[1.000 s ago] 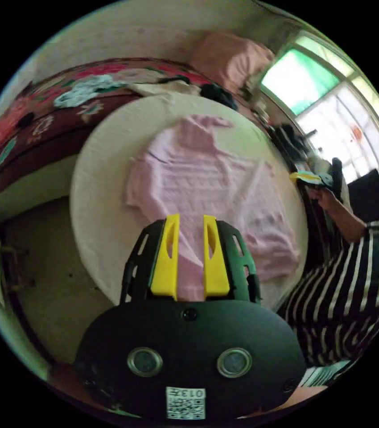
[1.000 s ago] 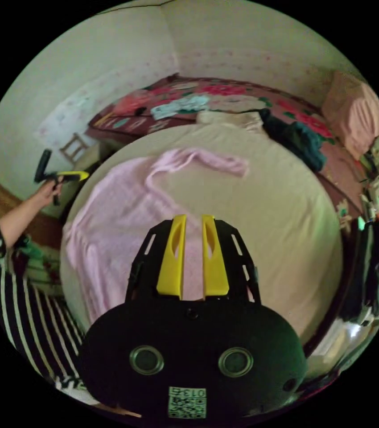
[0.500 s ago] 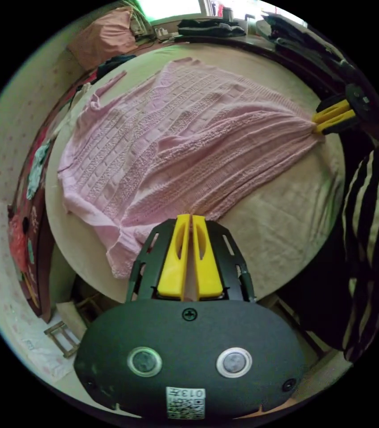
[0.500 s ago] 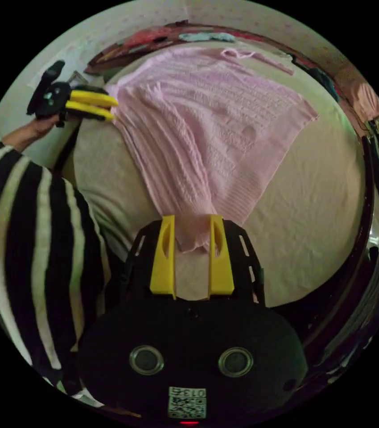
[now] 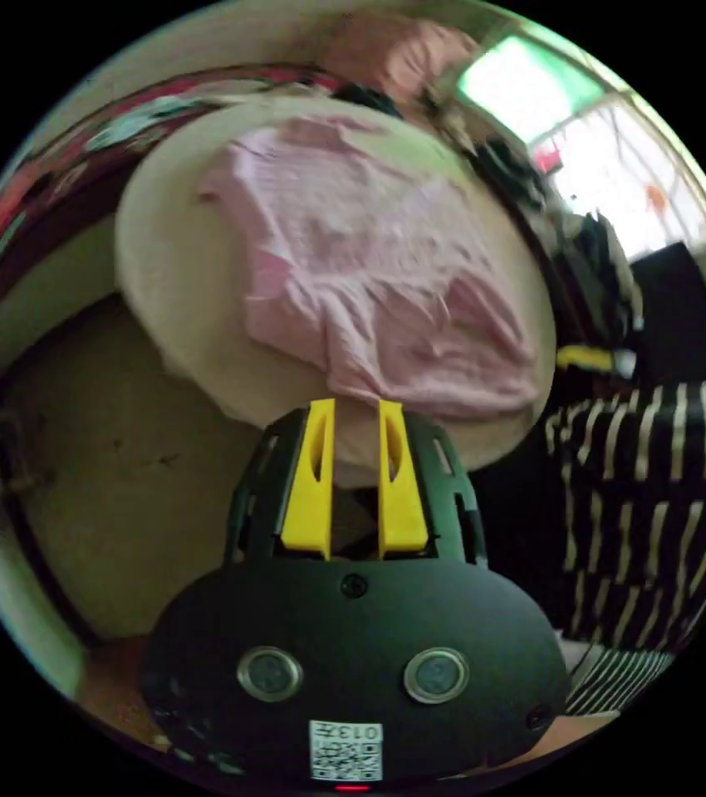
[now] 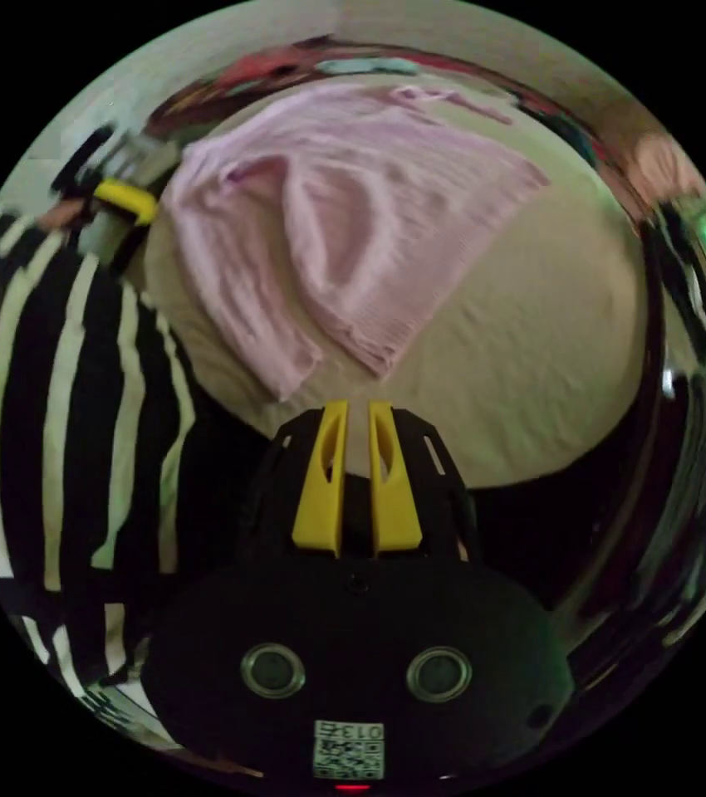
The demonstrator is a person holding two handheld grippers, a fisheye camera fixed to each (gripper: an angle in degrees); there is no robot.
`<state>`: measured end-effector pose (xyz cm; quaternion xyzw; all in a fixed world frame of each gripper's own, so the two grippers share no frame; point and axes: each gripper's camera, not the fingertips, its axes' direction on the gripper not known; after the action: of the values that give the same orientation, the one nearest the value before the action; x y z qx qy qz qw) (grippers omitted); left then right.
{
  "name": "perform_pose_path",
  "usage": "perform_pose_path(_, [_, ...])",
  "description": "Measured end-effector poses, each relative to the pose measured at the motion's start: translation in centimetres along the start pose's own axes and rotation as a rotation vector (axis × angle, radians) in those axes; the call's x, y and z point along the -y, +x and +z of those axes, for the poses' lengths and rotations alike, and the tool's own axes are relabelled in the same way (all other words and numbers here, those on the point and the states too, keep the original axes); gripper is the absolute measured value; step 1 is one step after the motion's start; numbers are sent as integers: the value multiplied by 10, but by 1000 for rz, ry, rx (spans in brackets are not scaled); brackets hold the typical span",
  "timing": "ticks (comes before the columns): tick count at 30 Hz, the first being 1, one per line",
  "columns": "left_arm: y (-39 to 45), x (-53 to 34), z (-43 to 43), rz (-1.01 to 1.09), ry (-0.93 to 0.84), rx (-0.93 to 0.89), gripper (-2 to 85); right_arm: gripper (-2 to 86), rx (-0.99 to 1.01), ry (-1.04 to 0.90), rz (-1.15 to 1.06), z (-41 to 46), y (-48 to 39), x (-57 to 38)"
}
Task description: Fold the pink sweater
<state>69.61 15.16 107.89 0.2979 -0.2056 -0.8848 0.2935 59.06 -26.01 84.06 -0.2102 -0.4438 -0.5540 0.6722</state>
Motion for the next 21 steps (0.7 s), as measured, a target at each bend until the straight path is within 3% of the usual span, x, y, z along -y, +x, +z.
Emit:
perform_pose_path(5, [-49,-11,-1,-309,168,-62,166,83,240,37,319,23,47,12])
perform_pose_path(14, [-74,13,43,-405,87,-38,136,46,106,-75,242,47,31,35])
perform_pose_path(21, [-112,19,40,-420,91,-175,154,24,24,-107,128,40,23,41])
